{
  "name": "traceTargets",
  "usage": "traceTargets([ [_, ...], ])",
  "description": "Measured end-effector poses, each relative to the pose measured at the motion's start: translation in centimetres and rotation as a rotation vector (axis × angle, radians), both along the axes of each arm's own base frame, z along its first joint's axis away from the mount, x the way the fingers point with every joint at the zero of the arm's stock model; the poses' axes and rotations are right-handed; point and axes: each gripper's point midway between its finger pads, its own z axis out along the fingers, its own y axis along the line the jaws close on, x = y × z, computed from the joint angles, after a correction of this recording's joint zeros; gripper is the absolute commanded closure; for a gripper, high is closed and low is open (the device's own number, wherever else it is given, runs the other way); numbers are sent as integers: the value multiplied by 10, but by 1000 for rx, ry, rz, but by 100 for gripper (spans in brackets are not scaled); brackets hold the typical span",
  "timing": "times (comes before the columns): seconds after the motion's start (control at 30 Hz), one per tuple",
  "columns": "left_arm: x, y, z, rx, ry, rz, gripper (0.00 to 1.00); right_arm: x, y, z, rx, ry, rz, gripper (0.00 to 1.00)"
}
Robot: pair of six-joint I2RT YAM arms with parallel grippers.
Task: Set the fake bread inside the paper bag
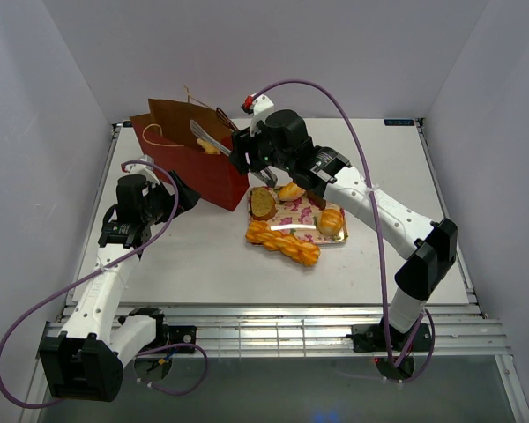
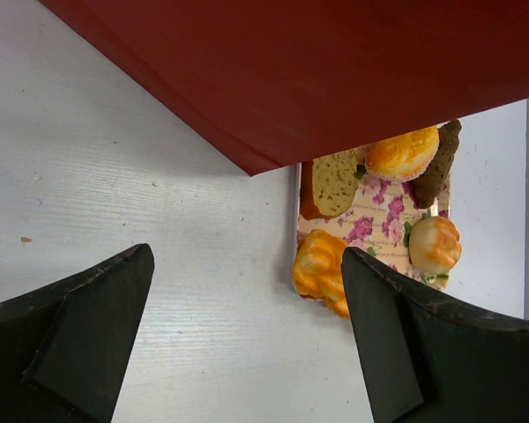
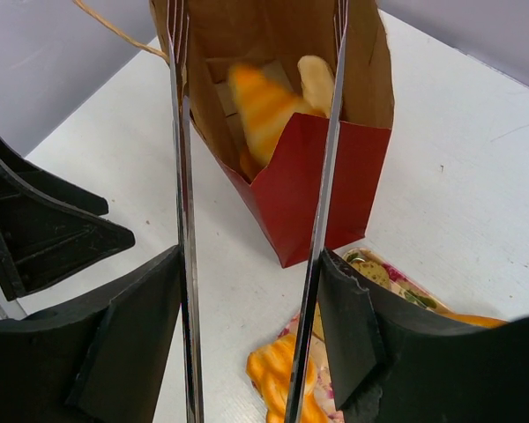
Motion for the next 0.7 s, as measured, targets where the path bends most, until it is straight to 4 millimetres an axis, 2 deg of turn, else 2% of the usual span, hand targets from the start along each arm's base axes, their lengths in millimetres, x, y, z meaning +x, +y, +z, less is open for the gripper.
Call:
traceTargets([
  [0.27,0,0,0,0,0,0,2,1,-1,1,-1,-5,-7,34],
  [0.47,0,0,0,0,0,0,2,-5,-9,13,13,-21,-11,36],
  [0.7,0,0,0,0,0,0,2,-24,-36,30,43,-52,-30,35],
])
